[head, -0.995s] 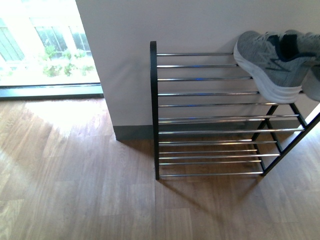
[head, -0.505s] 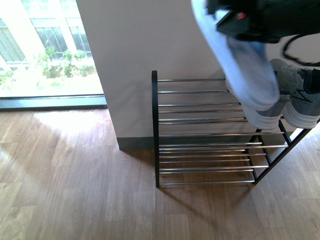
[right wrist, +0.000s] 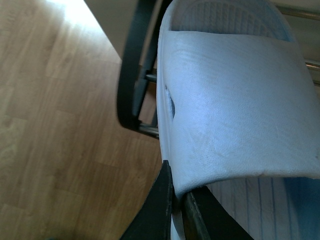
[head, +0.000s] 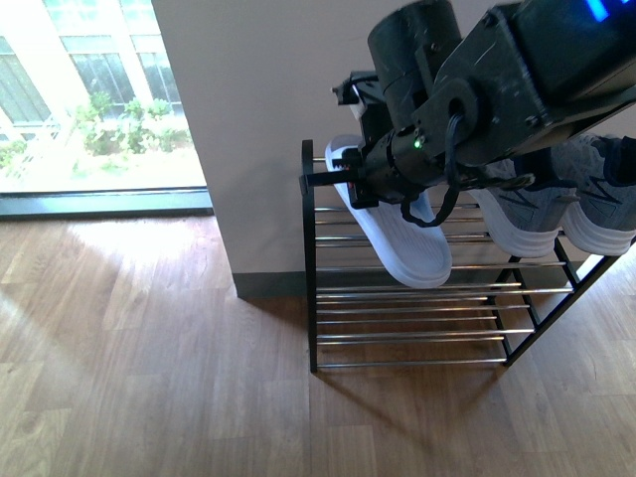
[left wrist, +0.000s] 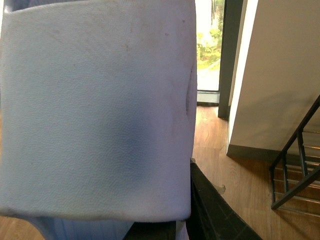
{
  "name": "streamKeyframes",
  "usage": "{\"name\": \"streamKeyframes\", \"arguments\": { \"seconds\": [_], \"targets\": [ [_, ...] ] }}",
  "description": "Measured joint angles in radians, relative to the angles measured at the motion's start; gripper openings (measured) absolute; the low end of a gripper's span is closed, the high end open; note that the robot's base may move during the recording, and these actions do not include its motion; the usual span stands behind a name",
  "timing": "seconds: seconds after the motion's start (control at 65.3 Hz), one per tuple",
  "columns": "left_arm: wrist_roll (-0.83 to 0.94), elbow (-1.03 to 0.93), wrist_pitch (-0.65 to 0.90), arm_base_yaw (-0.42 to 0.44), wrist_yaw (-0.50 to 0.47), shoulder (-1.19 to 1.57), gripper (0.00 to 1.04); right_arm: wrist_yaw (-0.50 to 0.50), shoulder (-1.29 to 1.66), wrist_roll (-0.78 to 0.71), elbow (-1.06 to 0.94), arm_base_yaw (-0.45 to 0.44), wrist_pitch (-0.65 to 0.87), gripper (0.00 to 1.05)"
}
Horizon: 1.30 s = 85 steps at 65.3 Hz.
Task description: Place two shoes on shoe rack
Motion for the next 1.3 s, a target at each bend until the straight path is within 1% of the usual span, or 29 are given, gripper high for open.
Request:
{"name": "streamKeyframes", "arguments": {
  "seconds": [0.184,0.429,0.582,0.735,0.75,0.827,0.949,1.118,1.24,1.271,1.302],
  "targets": [
    [0.000,0.000,0.000,0.000,0.000,0.000,0.02,0.095,0.217,-0.056,0.243,-0.049,-0.051,0.02],
    [0.000,0.000,0.000,0.000,0.000,0.000,0.02,0.229,0.356,-0.105,0.427,-0.113,-0.079,0.02],
    [0.000,0.000,0.000,0.000,0.000,0.000,0.02,0.262,0.393,-0.127,0.502,-0.149,-0.082,0.02],
    [0.000,0.000,0.000,0.000,0.000,0.000,0.02,0.243,0.415,-0.127,0.545,-0.172,-0.100,0.02],
    [0.000,0.000,0.000,0.000,0.000,0.000,0.02,0.238,0.415,-0.128,0.545,-0.172,-0.100,0.03],
    [0.000,0.000,0.000,0.000,0.000,0.000,0.02,0.222,0.391,-0.130,0.497,-0.179,-0.069,0.21],
    [0.000,0.000,0.000,0.000,0.000,0.000,0.02,0.140,0.245,-0.103,0.290,-0.198,0.021,0.49],
    [0.000,0.000,0.000,0.000,0.000,0.000,0.02,0.038,0.031,-0.050,0.046,-0.199,0.126,0.74],
    [0.000,0.000,0.000,0.000,0.000,0.000,0.02,-0.052,-0.169,-0.013,-0.188,-0.194,0.216,0.94],
    [0.000,0.000,0.000,0.000,0.000,0.000,0.02,-0.063,-0.203,-0.009,-0.228,-0.194,0.231,0.96],
    [0.000,0.000,0.000,0.000,0.000,0.000,0.02,-0.086,-0.253,0.000,-0.288,-0.194,0.253,0.97]
  ]
}}
